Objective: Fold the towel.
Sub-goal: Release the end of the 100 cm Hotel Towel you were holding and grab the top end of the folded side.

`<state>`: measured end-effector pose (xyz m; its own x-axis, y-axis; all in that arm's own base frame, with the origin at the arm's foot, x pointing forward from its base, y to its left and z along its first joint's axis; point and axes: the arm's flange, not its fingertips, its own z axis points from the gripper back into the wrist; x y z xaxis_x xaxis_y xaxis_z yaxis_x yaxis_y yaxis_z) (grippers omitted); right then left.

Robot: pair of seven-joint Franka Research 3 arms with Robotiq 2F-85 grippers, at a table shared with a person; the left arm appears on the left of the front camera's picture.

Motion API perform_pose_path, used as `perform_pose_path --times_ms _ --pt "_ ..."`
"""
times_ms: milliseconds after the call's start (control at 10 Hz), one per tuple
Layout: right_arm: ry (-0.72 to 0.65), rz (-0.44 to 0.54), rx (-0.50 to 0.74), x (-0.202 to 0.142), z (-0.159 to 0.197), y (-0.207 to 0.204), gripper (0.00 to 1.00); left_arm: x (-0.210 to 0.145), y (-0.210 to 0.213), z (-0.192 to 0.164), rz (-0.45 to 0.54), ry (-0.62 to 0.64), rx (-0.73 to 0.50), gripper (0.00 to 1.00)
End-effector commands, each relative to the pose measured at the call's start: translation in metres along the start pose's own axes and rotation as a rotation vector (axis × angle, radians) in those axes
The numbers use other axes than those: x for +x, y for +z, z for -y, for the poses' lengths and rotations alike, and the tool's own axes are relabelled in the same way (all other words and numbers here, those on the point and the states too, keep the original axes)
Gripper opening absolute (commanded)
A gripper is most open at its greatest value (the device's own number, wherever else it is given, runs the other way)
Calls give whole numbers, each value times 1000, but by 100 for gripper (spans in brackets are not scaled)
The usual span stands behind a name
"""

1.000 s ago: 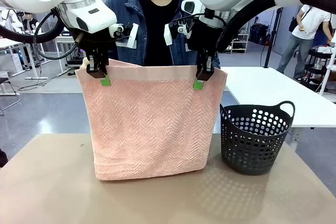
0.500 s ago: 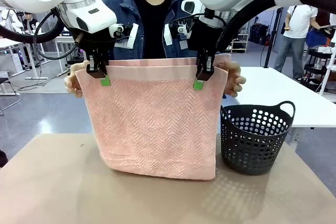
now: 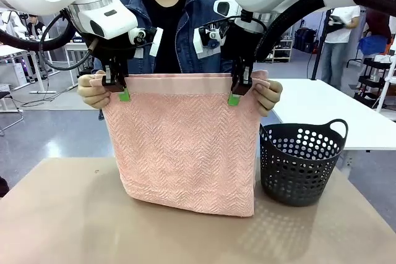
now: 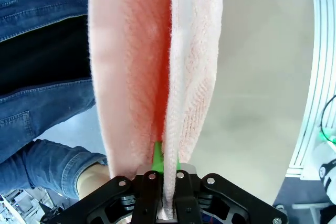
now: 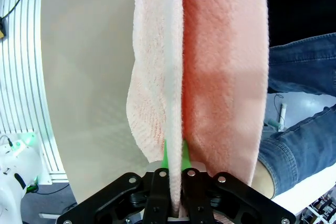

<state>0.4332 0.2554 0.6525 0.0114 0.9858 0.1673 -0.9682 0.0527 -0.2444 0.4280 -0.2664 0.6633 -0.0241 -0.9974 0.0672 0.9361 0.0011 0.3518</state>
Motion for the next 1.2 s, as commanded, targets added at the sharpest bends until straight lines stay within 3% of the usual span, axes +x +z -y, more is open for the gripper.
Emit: perform_pose_path --times_ms 0,1000,1100 --pt "3 -7 -6 -1 1 1 0 0 2 -2 -5 -3 3 0" --pt "0 0 0 0 0 0 3 0 0 0 0 0 0 3" --pt "8 10 -2 -1 0 1 36 -1 3 1 16 -18 28 40"
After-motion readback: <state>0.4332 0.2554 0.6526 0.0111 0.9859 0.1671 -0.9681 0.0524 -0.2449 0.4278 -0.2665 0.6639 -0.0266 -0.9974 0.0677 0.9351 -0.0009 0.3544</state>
